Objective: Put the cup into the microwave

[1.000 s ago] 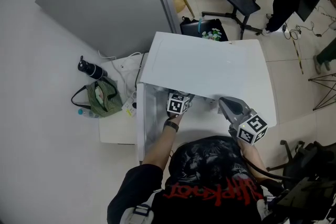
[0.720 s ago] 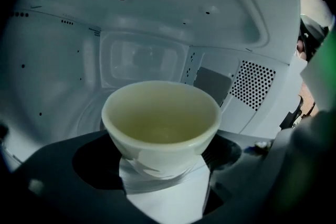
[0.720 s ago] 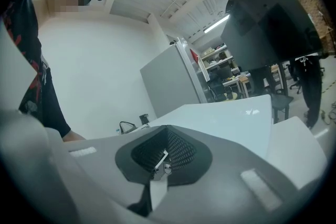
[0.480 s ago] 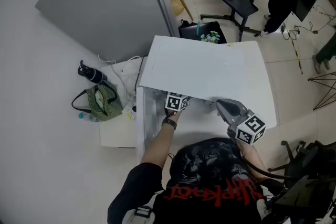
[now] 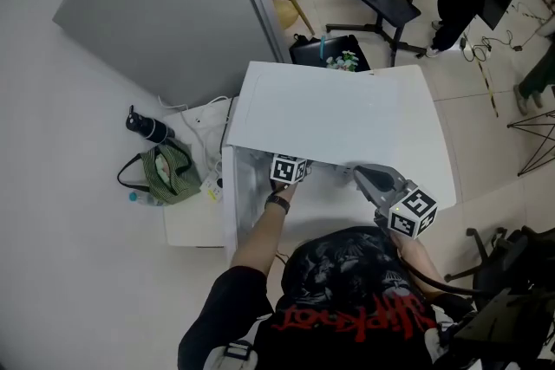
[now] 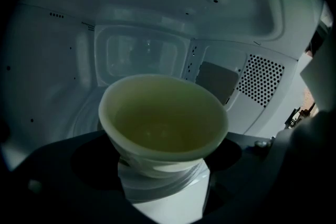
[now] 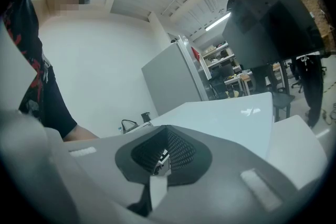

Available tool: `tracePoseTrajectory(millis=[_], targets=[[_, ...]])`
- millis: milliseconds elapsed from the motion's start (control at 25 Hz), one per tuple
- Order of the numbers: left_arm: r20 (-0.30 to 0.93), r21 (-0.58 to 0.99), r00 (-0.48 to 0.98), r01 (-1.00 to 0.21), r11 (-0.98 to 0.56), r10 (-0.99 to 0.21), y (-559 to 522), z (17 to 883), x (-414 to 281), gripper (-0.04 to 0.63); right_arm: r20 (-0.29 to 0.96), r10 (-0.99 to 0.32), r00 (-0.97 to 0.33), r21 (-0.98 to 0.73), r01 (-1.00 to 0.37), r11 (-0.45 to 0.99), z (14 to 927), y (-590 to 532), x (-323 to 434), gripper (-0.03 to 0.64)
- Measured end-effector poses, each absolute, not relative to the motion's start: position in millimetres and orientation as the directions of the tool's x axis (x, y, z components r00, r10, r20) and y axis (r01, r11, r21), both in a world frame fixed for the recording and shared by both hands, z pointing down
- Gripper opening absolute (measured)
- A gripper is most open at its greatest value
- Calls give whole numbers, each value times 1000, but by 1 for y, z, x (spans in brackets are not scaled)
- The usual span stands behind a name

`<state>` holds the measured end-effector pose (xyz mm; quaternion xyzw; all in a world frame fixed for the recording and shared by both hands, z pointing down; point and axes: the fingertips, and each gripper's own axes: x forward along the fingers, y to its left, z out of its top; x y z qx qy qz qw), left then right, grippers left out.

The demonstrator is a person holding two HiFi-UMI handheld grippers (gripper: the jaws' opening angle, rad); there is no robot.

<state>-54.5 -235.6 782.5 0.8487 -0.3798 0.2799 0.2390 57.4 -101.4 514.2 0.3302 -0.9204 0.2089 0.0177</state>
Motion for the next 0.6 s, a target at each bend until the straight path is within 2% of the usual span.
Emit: tracePoseTrajectory(millis=[240,600], targets=[[625,138,510,-817,-560,-590,-237,774,-62,449,168,-605,-779,-371,-618,693,513,-101,60,0],[571,221,526,-838,-499,-630,-227,756,-68,459,164,-602,-782,-371,-614,697,511,-101,59,0]])
